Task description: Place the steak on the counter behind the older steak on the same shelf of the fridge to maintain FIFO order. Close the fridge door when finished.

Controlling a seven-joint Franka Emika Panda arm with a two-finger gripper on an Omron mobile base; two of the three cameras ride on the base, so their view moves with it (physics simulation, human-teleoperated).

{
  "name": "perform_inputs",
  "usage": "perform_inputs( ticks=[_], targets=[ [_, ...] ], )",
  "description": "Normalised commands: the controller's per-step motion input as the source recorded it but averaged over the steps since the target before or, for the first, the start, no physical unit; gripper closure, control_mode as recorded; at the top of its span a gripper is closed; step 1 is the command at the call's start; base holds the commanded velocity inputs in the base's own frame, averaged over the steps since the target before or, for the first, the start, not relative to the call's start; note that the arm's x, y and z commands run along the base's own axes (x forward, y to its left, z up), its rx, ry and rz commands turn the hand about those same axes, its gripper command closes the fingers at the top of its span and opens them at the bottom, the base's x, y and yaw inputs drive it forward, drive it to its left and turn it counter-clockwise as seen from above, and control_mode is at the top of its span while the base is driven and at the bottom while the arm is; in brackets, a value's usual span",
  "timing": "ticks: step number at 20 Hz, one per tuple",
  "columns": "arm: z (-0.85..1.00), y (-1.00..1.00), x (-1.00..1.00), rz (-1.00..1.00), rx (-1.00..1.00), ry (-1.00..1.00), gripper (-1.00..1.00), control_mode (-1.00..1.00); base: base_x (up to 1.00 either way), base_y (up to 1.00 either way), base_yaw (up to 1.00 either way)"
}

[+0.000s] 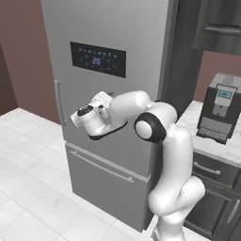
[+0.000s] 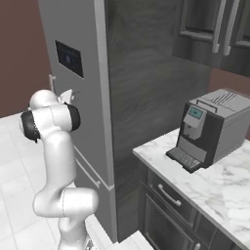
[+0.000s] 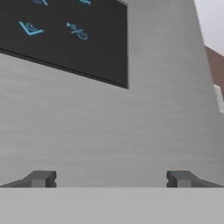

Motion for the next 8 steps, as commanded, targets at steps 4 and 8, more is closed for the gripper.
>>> perform_inputs(
  ticks=[4,8],
  targets=[
    [0.0,-0.62,0.01,-0.03,0.01,0.0,-1.0,-1.0,0.0,0.0,0.0],
    [0.0,-0.55,0.02,-0.02,0.01,0.0,-1.0,-1.0,0.0,0.0,0.0]
  ],
)
